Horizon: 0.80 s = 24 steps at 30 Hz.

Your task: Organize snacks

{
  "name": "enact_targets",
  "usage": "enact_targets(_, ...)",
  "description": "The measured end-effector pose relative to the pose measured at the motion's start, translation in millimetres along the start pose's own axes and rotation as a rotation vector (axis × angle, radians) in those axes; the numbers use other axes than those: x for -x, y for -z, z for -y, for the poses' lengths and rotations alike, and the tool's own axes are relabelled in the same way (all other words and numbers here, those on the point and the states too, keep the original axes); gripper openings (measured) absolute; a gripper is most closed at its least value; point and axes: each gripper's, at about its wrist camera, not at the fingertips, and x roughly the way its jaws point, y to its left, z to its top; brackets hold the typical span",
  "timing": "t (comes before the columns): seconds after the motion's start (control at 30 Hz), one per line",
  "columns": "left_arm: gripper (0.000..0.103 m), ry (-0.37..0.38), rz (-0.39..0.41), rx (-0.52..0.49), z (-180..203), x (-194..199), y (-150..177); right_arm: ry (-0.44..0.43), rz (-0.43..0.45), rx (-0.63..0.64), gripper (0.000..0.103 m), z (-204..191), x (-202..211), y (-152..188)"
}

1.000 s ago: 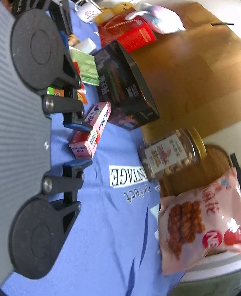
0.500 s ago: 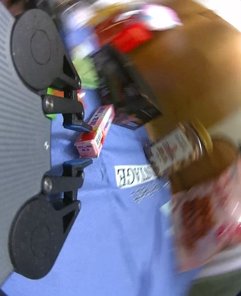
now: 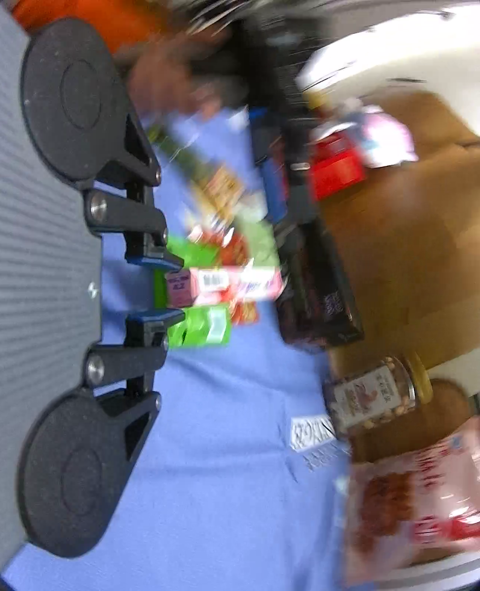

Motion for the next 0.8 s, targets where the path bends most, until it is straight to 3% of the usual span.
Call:
enact_targets(0.07,0.074,0.005,0.01,0.023,0.5,11.0,0.6,0.029,0.023,0.034,0.031,-5.4,7.3,2.1)
enact_targets(0.17,0.074,-0.015,0.022,0.007,6.0,31.6,7.9,0.011,0.076,0.047,0.052,-10.1,23.3,9.5)
enact_targets(0.4,0.078,-0.058,-0.016,-0.072,24.4,26.1,8.4,0.016,0.062,0.027,0.053,-2.7,31.2,20.1)
enact_targets(0.5,0.093,-0.089,-0.03,-0.106,31.2,2.7,-2.0,-0.002,0.069,-0.011,0.052,-0.9,29.0,15.6)
enact_targets(0.6,0.093,-0.177,-0.051,-0.156,30.7,-23.3,-6.4,-0.006,0.058,-0.023,0.051,-2.2,23.1,11.4)
enact_targets(0.73,0.093,-0.199,-0.101,-0.176,23.5,-52.5,-11.2,-0.029,0.044,-0.003,0.049,-6.9,11.0,3.2)
enact_targets(0.77,0.086,-0.2,-0.119,-0.184,23.9,-58.6,-10.8,-0.036,0.035,0.0,0.043,-8.4,6.1,0.8)
enact_targets(0.8,0.066,-0.192,-0.145,-0.187,24.7,-63.2,-9.7,-0.034,0.026,0.006,0.033,-10.0,0.1,-1.6)
